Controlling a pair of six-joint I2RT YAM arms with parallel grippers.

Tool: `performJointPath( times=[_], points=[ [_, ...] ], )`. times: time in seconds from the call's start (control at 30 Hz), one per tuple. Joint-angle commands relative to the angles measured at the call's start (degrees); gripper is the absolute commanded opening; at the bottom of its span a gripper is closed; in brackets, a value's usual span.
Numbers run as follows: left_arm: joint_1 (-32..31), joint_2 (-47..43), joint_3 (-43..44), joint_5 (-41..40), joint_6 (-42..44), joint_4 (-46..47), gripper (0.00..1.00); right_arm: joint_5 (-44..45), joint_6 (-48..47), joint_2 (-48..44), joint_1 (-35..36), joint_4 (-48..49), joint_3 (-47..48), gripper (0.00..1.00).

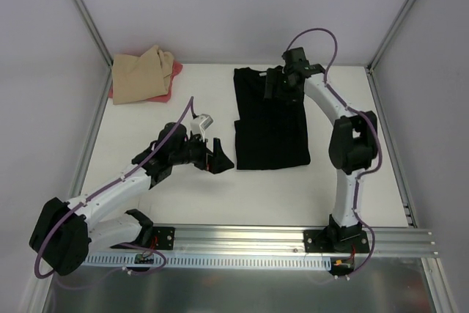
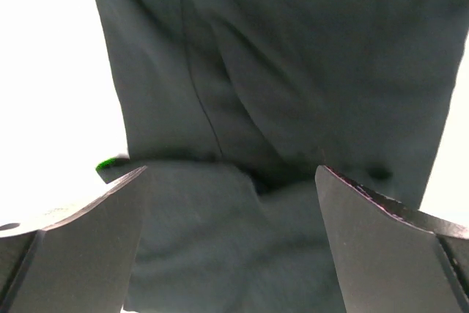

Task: Fold and stack the t-shirts
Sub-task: Fold the folded rectangular tshirt in 1/3 of the way, then grab one side of the 2/3 rectangular tshirt with both arms

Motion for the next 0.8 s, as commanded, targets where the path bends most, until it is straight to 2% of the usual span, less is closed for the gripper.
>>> performJointPath(
  times=[0.0,0.07,0.1,0.23,0.33,0.53,0.77],
  points=[
    [0.0,0.6,-4.6,3.8,-2.8,12.0,0.99,3.3,-2.2,-16.2,-0.7,-2.3,-11.5,0.99],
    [0.5,2.9,-5.9,7.9,-5.2,17.0,0.99,1.3,-0.6,-21.6,-2.8,-0.1,-19.8,1.0],
    [0.8,4.1,-5.6,8.6,-5.5,19.9,0.99,0.5,0.0,-24.4,-3.7,2.0,-28.0,0.99],
    [1.1,11.3,-1.8,11.8,-6.2,22.4,0.96,-3.8,2.4,-36.9,-8.4,6.9,-44.0,1.0],
    [1.2,17.3,0.2,11.6,-7.5,26.6,0.95,-4.5,3.0,-40.6,-9.0,8.0,-50.5,0.99],
    [1.2,25.7,1.8,12.2,-9.8,32.1,0.94,-7.9,5.0,-41.4,-10.0,12.6,-58.7,0.99],
    [1.2,32.7,2.2,13.1,-12.3,37.1,0.93,-10.3,6.8,-40.0,-10.0,17.3,-63.3,0.99]
  ],
)
